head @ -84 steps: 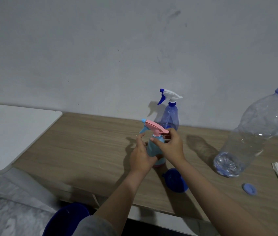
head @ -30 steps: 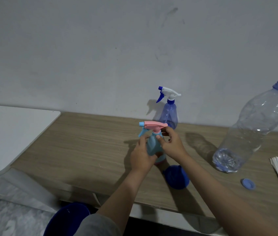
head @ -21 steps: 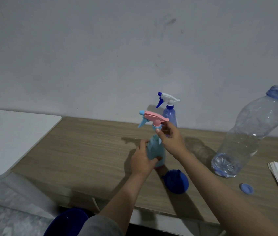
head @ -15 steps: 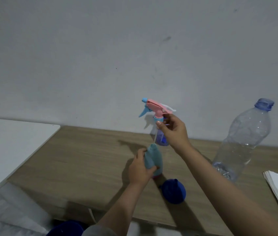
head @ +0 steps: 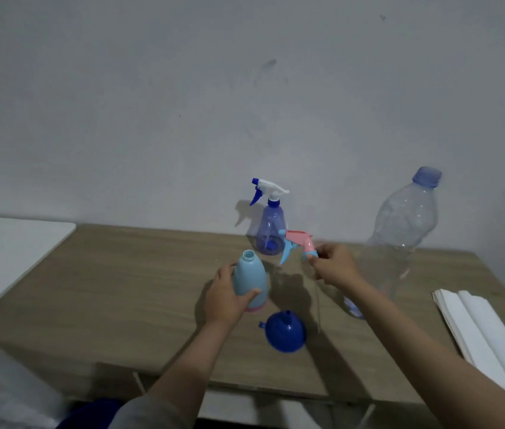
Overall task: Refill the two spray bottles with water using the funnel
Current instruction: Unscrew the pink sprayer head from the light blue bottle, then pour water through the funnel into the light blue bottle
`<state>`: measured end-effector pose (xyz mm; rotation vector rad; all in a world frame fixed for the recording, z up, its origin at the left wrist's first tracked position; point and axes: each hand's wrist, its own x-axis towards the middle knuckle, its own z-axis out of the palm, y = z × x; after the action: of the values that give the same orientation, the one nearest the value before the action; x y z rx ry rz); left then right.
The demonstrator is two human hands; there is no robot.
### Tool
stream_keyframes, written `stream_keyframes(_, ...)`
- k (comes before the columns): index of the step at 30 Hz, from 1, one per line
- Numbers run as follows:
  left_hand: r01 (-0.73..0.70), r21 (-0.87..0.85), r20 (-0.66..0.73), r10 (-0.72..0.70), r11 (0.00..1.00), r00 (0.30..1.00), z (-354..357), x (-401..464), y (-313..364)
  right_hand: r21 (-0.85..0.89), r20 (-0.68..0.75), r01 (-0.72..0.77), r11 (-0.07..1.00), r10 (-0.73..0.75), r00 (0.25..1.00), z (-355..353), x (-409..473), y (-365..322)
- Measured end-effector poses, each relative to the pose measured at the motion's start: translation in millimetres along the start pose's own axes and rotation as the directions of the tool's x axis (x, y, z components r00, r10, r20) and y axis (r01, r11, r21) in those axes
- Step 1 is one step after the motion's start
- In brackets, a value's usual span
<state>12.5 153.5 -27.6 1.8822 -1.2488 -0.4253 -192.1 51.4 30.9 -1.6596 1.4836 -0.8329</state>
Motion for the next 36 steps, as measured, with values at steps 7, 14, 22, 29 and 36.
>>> stream_keyframes(7, -0.004, -0.024, -0.026, 0.003, 1.000, 1.000, 5.7, 1.9, -5.9, -0.109, 0.057, -0.148, 0.983, 0.155, 0.986, 27.8, -8.5, 74.4)
stream_keyframes(14, -0.014, -0.022, -0.047, 0.012, 1.000, 0.999, 8.5, 3.0, -9.1, -0.127, -0.020, -0.209, 0.970, 0.208, 0.978, 44.7, -17.2, 89.7)
stream_keyframes(22, -0.028, -0.017, -0.044, 0.027, 0.999, 0.999, 7.4, 1.1, -7.9, -0.193, -0.109, 0.094, 0.977, -0.116, 0.987, 36.8, -33.2, 74.9)
stream_keyframes(29, -0.037, -0.022, -0.073, 0.035, 0.999, 0.997, 7.4, -0.2, -5.1, -0.350, 0.586, 0.564, 0.748, -0.294, 0.755, 28.9, -36.0, 25.7)
stream_keyframes(36, -0.010, -0.006, -0.032, 0.010, 1.000, 0.999, 4.0, -1.5, -1.5, -0.519, 0.767, 0.709, 0.478, -0.106, 0.633, 55.1, -38.1, 27.9)
